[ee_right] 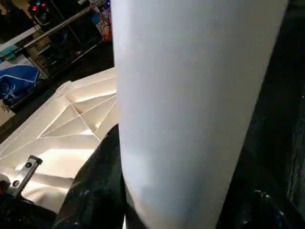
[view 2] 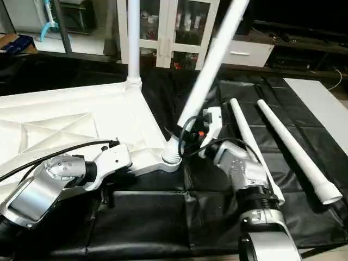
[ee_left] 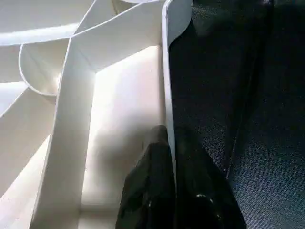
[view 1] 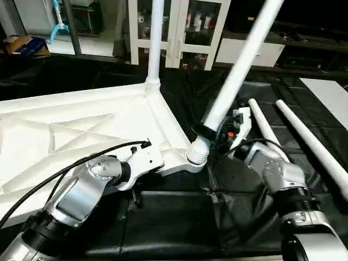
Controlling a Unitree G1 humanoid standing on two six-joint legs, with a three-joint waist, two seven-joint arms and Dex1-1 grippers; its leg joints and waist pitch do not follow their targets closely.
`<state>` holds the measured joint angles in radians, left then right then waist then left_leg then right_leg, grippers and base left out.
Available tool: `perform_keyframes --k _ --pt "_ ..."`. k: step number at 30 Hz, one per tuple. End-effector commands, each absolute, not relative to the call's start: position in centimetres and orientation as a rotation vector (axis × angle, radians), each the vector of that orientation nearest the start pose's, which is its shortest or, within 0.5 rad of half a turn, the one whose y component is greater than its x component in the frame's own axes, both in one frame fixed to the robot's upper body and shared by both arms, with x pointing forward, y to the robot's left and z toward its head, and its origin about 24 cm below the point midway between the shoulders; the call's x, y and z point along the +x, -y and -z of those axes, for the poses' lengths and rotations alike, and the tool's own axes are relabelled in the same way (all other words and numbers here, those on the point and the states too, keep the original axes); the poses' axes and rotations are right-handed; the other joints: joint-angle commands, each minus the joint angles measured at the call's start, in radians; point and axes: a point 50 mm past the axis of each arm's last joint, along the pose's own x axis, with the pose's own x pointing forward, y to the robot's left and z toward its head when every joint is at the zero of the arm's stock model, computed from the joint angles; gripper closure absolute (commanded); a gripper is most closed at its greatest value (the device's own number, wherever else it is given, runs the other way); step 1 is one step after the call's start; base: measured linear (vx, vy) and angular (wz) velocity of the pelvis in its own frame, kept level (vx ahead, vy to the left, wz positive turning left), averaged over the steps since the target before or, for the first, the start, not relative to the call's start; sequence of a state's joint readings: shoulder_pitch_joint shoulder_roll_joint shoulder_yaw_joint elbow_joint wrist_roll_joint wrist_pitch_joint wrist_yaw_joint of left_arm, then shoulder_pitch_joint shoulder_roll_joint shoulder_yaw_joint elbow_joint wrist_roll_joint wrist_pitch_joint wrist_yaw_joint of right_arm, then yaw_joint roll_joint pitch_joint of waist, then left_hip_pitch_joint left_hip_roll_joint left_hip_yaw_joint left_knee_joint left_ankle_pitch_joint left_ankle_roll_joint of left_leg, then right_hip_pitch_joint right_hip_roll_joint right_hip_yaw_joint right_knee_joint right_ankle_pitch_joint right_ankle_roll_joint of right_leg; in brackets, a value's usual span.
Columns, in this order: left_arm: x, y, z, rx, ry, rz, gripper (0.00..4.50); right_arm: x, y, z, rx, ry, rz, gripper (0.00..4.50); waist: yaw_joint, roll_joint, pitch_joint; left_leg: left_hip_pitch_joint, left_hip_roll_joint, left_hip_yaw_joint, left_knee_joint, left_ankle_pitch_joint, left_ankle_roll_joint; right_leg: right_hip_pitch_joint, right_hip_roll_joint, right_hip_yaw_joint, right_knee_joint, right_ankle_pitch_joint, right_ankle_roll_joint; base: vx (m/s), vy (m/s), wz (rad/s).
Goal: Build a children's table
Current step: Insert table leg to table base
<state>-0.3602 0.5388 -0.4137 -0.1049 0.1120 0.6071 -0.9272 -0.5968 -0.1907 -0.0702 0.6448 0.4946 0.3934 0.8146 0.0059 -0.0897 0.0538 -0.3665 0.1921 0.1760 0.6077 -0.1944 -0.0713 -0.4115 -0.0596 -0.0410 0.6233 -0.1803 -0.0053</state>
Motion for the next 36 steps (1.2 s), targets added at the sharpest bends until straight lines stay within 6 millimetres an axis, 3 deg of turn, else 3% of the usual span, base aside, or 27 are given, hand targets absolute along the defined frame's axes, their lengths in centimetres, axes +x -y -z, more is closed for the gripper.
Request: perform_keyframes --k 1,6,13,15,17,19,20,22,26,33,34,36 --pt "26.4 -12.4 -6.6 0.605 -0.501 1.132 4.47 33.8 14.6 -4.6 0.418 -0.344 -0.761 2.64 0.002 -0.014 -0.051 0.005 0.036 -0.007 -0.074 -0.179 0.017 0.035 -0.073 0.039 -0.085 -0.371 -0.164 0.000 0.000 0.00" --pt "26.3 -12.3 -6.8 0.597 -0.483 1.143 4.47 33.6 14.5 -4.3 0.301 -0.357 -0.805 2.64 0.000 -0.019 -0.048 0.007 0.037 -0.010 -0.076 -0.226 0.006 0.030 -0.075 0.040 -0.095 -0.449 -0.136 0.000 0.000 0.00" --pt "27.2 -11.5 -7.5 0.578 -0.390 1.110 4.47 33.4 14.8 -4.1 0.293 -0.341 -0.805 2.64 -0.001 -0.021 -0.050 0.007 0.037 -0.010 -0.077 -0.233 0.007 0.028 -0.072 0.040 -0.094 -0.439 -0.131 0.000 0.000 0.00" --pt "28.0 -11.0 -7.9 0.547 -0.361 1.082 3.94 33.4 14.8 -4.1 0.306 -0.337 -0.803 2.64 0.004 -0.018 -0.050 0.018 0.037 -0.005 -0.073 -0.252 0.007 0.018 -0.071 0.042 -0.102 -0.458 -0.130 0.000 0.000 0.00" --pt "28.2 -10.7 -8.2 0.547 -0.354 1.088 3.94 33.4 14.7 -4.2 0.333 -0.327 -0.798 2.64 0.006 -0.015 -0.049 0.014 0.037 -0.007 -0.075 -0.262 0.005 0.022 -0.073 0.041 -0.103 -0.477 -0.129 0.000 0.000 0.00" --pt "28.3 -10.6 -8.0 0.579 -0.359 1.087 3.90 33.4 14.7 -4.2 0.330 -0.324 -0.800 2.64 0.011 -0.012 -0.052 0.015 0.041 -0.010 -0.077 -0.265 -0.003 0.021 -0.073 0.039 -0.104 -0.465 -0.128 0.000 0.000 0.00" --pt "28.4 -10.6 -7.9 0.600 -0.358 1.090 3.62 33.4 14.7 -4.2 0.327 -0.323 -0.802 2.64 0.009 -0.010 -0.053 0.013 0.043 -0.013 -0.082 -0.268 -0.012 0.023 -0.071 0.037 -0.101 -0.438 -0.132 0.000 0.000 0.00" --pt "28.5 -10.5 -7.7 0.614 -0.360 1.086 3.62 33.4 14.6 -4.2 0.325 -0.319 -0.807 2.64 0.003 -0.016 -0.057 0.009 0.044 -0.016 -0.086 -0.274 -0.026 0.031 -0.070 0.034 -0.096 -0.387 -0.135 0.000 0.000 0.00" --pt "28.7 -10.3 -7.6 0.645 -0.358 1.086 3.62 33.4 14.5 -4.4 0.327 -0.312 -0.812 2.64 -0.001 -0.017 -0.061 0.009 0.044 -0.013 -0.084 -0.237 -0.019 0.033 -0.070 0.038 -0.088 -0.302 -0.162 0.000 0.000 0.00" --pt "29.1 -10.3 -7.2 0.707 -0.375 1.091 3.62 33.3 14.4 -4.4 0.322 -0.307 -0.818 2.64 0.002 -0.020 -0.061 0.010 0.044 -0.011 -0.082 -0.227 -0.015 0.036 -0.072 0.038 -0.087 -0.289 -0.174 0.000 0.000 0.00" --pt "29.1 -10.3 -7.1 0.708 -0.384 1.096 3.62 33.3 14.4 -4.4 0.322 -0.307 -0.818 2.64 0.002 -0.014 -0.061 0.012 0.044 -0.012 -0.083 -0.233 -0.018 0.036 -0.073 0.038 -0.086 -0.293 -0.174 0.000 0.000 0.00" --pt "29.1 -10.4 -6.9 0.699 -0.420 1.092 3.62 33.3 14.4 -4.4 0.322 -0.305 -0.817 2.64 0.001 -0.015 -0.060 0.012 0.045 -0.011 -0.084 -0.243 -0.024 0.035 -0.072 0.038 -0.088 -0.294 -0.176 0.000 0.000 0.00"
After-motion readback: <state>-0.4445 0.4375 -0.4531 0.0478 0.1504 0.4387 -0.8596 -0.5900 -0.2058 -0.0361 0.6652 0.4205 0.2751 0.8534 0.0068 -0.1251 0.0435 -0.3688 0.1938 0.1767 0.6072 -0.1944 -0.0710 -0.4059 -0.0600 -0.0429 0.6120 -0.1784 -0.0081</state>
